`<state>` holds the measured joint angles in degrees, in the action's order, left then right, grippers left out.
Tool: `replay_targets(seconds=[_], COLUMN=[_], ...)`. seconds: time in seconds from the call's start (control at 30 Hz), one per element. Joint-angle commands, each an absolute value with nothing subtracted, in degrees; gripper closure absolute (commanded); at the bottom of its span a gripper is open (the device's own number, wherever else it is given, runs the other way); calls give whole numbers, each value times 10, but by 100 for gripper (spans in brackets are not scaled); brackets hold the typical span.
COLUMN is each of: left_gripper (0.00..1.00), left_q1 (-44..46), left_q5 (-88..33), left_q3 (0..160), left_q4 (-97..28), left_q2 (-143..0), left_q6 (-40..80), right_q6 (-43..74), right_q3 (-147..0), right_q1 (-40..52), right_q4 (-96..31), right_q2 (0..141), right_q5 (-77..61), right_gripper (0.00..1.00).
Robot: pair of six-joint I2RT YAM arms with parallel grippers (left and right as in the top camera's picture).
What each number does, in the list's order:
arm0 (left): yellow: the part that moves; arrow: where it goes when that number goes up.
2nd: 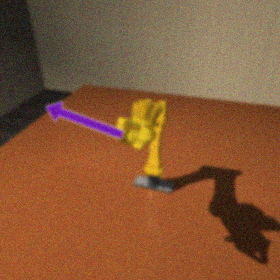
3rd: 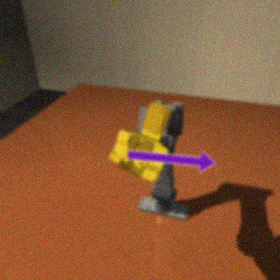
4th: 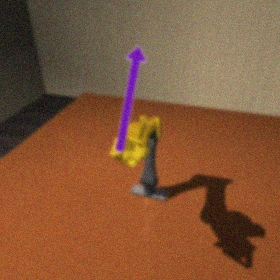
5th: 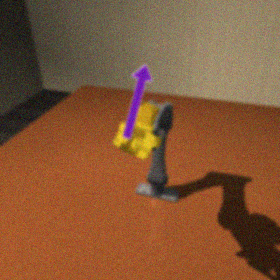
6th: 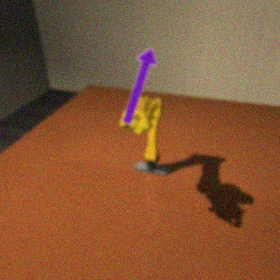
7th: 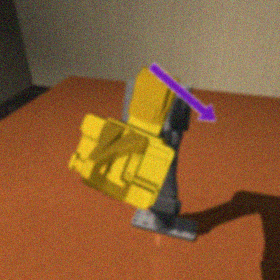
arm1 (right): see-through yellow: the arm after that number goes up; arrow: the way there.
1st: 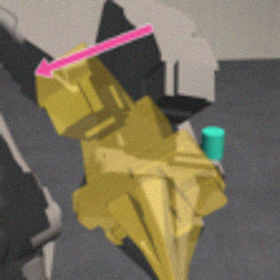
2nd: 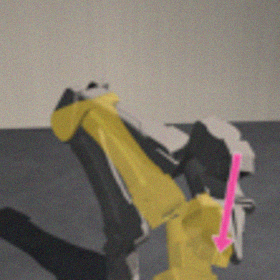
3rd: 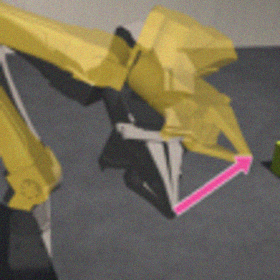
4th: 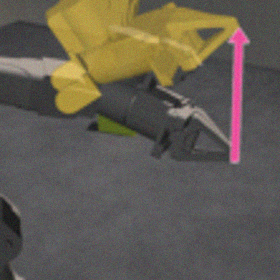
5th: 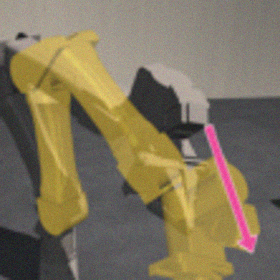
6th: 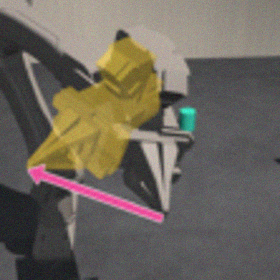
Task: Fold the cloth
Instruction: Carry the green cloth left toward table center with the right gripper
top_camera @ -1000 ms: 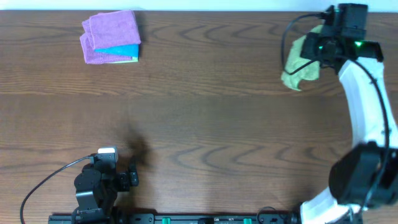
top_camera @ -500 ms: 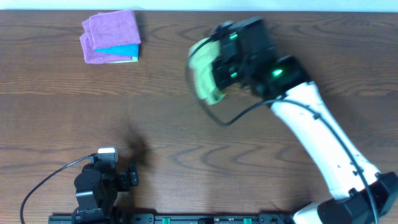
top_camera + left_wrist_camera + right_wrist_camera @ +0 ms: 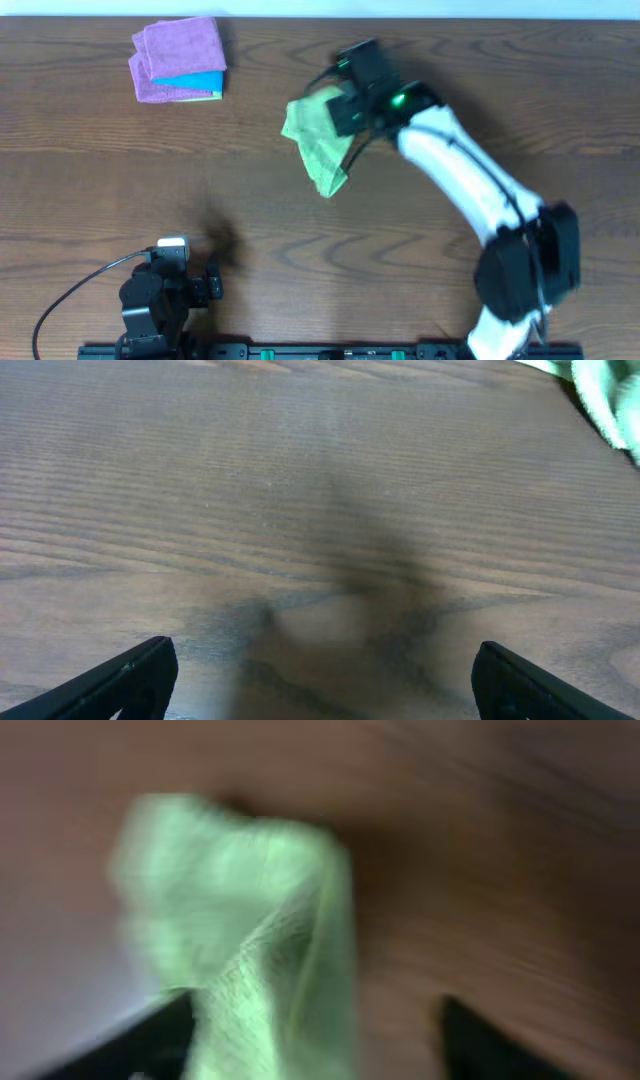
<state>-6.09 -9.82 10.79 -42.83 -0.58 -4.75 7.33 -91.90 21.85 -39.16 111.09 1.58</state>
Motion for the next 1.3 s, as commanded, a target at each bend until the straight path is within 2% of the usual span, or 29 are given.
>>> replay_targets(seconds=[0.0, 0.1, 0.23, 0.4, 0.6, 0.87, 1.0, 1.27], left_gripper=[5, 5, 5, 5, 5, 5, 5, 5], left_q1=[-58, -58, -58, -58, -58, -58, -58, -58], left_q5=[-90, -90, -90, -90, -22, 8, 8, 6], left_q3=[96, 96, 96, 96, 96, 96, 96, 96], left_q4=[-434, -434, -434, -434, -434, -434, -434, -434], left_q2=[-2, -2, -2, -2, -2, -2, -2, -2], left_q6=[-50, -50, -50, -50, -67, -67, -67, -67], right_q6=[120, 122, 85, 76, 68, 90, 126, 178], right_q3=[-912, -912, -912, -911, -901, -801, -749, -707], right_q1=[99, 32, 8, 48, 116, 160, 167, 201], right_q4=[-396, -409, -450, -530, -537, -456, -390, -319], right_q2=[1119, 1113, 1102, 1102, 1102, 1103, 1103, 1103], right_q5=[-25, -76, -181, -220, -245, -275, -320, -350], right_gripper=[1, 1, 1, 1, 1, 4, 10, 15])
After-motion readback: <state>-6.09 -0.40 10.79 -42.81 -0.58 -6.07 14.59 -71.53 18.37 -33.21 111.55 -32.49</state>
